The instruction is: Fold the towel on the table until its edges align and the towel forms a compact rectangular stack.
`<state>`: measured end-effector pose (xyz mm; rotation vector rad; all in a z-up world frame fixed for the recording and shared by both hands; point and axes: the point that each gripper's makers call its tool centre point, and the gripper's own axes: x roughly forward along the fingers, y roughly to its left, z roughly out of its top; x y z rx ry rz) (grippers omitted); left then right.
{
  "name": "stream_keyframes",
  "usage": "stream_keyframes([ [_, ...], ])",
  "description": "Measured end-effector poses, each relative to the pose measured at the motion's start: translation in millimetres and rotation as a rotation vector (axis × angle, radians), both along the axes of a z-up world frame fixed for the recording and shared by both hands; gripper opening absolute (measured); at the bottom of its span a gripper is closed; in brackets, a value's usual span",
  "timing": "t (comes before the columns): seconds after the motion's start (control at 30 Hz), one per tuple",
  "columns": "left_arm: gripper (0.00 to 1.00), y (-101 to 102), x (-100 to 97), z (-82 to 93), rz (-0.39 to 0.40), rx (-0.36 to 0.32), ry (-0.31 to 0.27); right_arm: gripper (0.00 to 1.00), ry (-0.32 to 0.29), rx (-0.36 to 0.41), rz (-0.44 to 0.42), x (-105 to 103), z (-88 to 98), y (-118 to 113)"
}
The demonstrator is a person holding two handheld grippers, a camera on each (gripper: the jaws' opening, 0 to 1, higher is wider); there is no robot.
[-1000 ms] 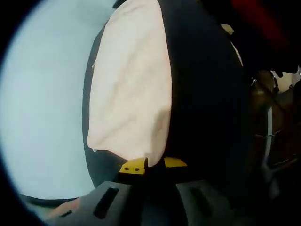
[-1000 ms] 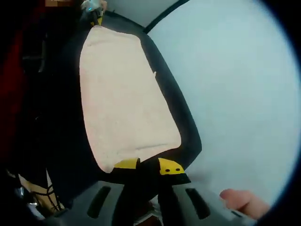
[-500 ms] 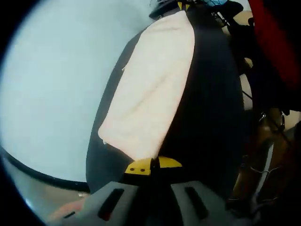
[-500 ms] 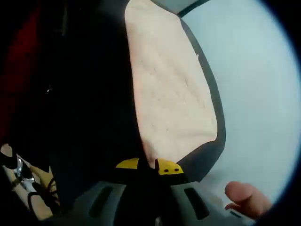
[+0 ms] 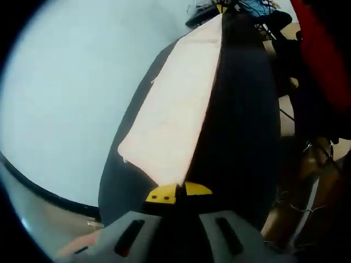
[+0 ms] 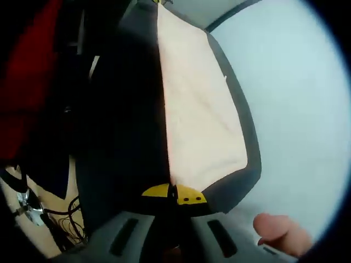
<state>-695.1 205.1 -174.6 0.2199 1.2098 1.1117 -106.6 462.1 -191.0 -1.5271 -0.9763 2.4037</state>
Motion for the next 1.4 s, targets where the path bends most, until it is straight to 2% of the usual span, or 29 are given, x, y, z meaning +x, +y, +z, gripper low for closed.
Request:
stream_keyframes([
  [0.07, 0.00, 2, 3.2, 0.8, -0.002, 0.005, 0.004, 0.00, -0.021, 0.015, -0.002, 3, -3.6, 1],
  [0.2, 0.00, 5, 1.2, 5.6, 0.014, 0.014, 0.027, 0.00, -0.009, 0.007, -0.004, -2, -3.9, 1],
  [0.27, 0.00, 5, -4.7, 11.4, 0.082, 0.022, 0.007, 0.00, 0.009, 0.000, -0.027, -4, 1.0, 3],
  [0.37, 0.00, 8, -8.4, 30.4, 0.121, 0.078, 0.025, 0.00, 0.079, -0.003, -0.082, -8, 20.7, 8],
  [0.5, 0.00, 16, -6.2, 48.6, 0.150, 0.103, 0.042, 0.00, 0.144, -0.010, -0.151, -11, 45.5, 22],
  [0.57, 0.00, 26, -5.4, 58.5, 0.166, 0.116, 0.055, 0.00, 0.151, -0.002, -0.168, -14, 56.2, 33],
  [0.63, 0.00, 39, -14.7, 65.2, 0.184, 0.105, 0.105, 0.00, 0.162, 0.005, -0.194, -21, 69.1, 46],
  [0.67, 0.00, 45, -21.1, 67.3, 0.215, 0.101, 0.116, 0.00, 0.156, 0.013, -0.199, -25, 73.4, 50],
  [0.7, 0.00, 52, -24.2, 68.7, 0.221, 0.096, 0.127, 0.00, 0.145, 0.056, -0.202, -28, 79.8, 62],
  [0.73, 0.00, 59, -26.3, 70.5, 0.227, 0.093, 0.116, 0.00, 0.128, 0.067, -0.209, -30, 81.1, 70],
  [0.77, 0.00, 65, -29.5, 71.2, 0.251, 0.089, 0.085, 0.00, 0.121, 0.069, -0.211, -31, 81.1, 75],
  [0.8, 0.00, 74, -37.6, 76.1, 0.252, 0.090, 0.079, 0.00, 0.120, 0.069, -0.218, -36, 82.1, 85],
  [0.93, 0.00, 99, -49.9, 76.8, 0.254, 0.061, 0.069, 0.00, 0.104, 0.077, -0.229, -48, 78.2, 111],
  [1.13, 0.00, 133, -64.2, 57.9, 0.264, -0.010, 0.045, 0.00, 0.063, 0.070, -0.247, -67, 54.0, 150],
  [1.27, 0.00, 152, -69.0, 48.4, 0.247, -0.052, 0.054, 0.00, -0.006, 0.047, -0.242, -75, 29.9, 168],
  [1.4, 0.00, 166, -82.6, 35.2, 0.236, -0.139, 0.114, 0.00, -0.020, 0.031, -0.241, -88, 24.7, 191],
])
